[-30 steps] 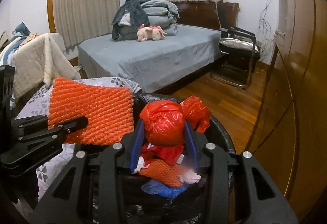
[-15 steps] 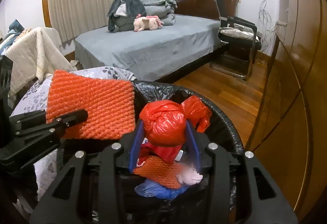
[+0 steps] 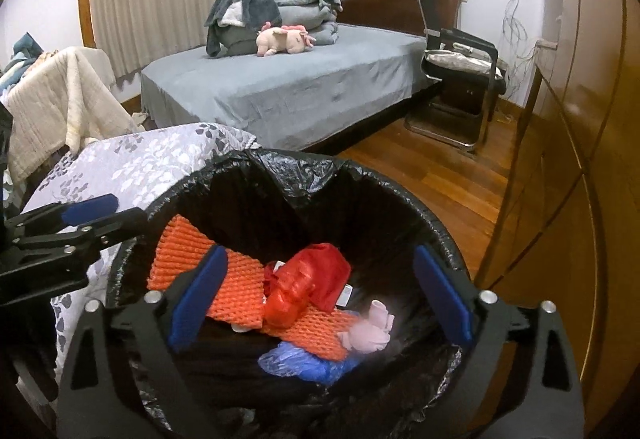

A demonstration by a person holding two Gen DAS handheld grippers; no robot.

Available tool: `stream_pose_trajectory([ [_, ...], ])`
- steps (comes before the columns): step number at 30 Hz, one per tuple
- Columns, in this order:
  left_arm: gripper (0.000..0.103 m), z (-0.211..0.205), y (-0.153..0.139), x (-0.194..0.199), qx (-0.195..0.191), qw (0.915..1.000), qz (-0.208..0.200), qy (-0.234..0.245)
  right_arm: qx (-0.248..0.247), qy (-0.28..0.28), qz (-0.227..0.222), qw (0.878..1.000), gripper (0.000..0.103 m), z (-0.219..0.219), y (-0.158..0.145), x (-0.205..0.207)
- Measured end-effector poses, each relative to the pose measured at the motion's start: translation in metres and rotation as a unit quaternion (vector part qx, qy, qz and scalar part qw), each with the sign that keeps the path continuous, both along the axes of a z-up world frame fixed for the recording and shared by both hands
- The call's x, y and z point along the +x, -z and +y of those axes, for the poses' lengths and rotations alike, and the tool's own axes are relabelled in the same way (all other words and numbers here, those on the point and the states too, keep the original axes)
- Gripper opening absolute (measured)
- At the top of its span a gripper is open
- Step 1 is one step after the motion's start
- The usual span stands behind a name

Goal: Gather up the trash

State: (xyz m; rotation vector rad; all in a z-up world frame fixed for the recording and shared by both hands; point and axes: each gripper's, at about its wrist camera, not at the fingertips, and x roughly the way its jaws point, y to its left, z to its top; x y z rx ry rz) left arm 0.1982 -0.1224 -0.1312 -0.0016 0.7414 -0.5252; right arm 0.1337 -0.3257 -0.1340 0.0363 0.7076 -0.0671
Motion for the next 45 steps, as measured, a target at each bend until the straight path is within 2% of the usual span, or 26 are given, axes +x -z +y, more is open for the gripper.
stream_pose_trajectory([
  [3,0.087,0.009,-0.01,-0.008,0.005,0.9999,-0.013,-0.011,0.009,-0.004,-0.008,1.0,0.094,0.004,-0.009,-0.006],
  [14,0.095,0.042,-0.047,-0.041,0.002,0.9986,-0.035,-0.04,0.031,-0.024,-0.03,0.999,0.098,0.023,-0.055,-0.031],
  [29,0.097,0.068,-0.099,-0.097,-0.016,0.9944,-0.082,-0.066,0.007,-0.056,-0.068,0.996,0.098,0.053,-0.109,-0.078],
  [45,0.097,0.088,-0.124,-0.138,-0.013,0.9895,-0.117,-0.084,0.004,-0.071,-0.091,0.993,0.098,0.075,-0.129,-0.103],
])
